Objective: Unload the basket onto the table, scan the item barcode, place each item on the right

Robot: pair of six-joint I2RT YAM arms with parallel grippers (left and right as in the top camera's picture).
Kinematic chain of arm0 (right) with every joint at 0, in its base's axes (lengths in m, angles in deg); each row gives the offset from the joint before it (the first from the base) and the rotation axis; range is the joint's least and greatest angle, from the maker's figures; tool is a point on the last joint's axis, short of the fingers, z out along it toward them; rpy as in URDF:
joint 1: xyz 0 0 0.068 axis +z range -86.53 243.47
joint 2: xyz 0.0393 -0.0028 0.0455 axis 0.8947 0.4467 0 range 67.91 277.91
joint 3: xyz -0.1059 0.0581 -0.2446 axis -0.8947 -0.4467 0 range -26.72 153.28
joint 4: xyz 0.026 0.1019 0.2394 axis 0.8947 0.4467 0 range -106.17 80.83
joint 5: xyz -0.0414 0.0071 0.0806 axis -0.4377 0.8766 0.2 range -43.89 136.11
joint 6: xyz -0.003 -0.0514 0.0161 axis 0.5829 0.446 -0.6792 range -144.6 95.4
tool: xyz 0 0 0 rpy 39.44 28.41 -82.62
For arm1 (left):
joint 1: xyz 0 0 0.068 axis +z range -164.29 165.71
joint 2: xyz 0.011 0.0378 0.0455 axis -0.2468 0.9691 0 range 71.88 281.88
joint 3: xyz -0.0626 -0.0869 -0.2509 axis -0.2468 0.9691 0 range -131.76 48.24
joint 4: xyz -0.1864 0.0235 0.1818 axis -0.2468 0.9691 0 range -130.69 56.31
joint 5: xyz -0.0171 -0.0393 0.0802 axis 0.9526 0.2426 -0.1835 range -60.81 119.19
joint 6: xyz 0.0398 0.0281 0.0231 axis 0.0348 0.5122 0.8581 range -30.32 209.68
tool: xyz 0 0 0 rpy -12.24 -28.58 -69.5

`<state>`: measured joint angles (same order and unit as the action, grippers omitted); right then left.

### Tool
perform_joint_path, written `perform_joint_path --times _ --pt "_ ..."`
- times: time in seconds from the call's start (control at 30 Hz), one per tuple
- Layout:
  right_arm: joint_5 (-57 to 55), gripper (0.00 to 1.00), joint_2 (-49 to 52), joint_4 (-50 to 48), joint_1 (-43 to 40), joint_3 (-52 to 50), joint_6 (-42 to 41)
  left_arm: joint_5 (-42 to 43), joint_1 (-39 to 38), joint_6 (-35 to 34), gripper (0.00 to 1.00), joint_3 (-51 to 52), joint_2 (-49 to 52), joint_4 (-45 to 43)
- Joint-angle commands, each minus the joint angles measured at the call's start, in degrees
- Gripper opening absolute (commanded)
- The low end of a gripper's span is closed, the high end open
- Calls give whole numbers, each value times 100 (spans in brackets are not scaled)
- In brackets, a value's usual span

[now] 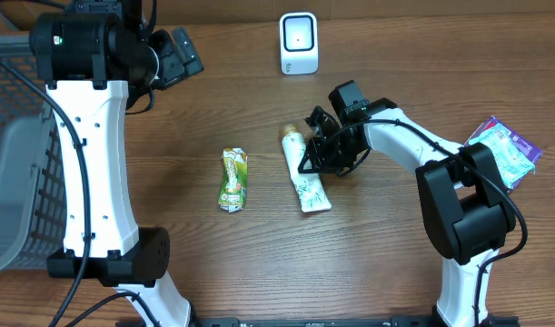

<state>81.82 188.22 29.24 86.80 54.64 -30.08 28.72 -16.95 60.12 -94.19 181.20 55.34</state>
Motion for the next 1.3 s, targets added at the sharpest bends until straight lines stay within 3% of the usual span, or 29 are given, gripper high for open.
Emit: perform_joint_path --times 0.0,0.03,0.33,0.57,0.77,0.9,1.13,1.27 --pt "-1102 79 -72 146 4 153 59 26 -48 66 100 26 9 -7" --pt "-1325 100 -72 243 4 223 59 26 -48 66 99 24 9 -7" --pt "-3499 100 -83 1609 452 1904 61 26 -48 66 99 26 9 -7" --pt "-5460 100 7 1316 1705 1834 -219 26 -48 66 100 24 9 -7" --pt "-5517 100 205 656 2076 1469 -199 26 -48 66 99 24 9 -7" --pt "-5751 77 361 411 1998 1325 -170 26 -46 66 99 24 9 -7" --pt "-6186 65 487 271 2015 1259 -155 26 -48 66 100 24 9 -7" --pt "-6214 64 608 291 2109 1259 -155 26 -48 66 99 24 9 -7"
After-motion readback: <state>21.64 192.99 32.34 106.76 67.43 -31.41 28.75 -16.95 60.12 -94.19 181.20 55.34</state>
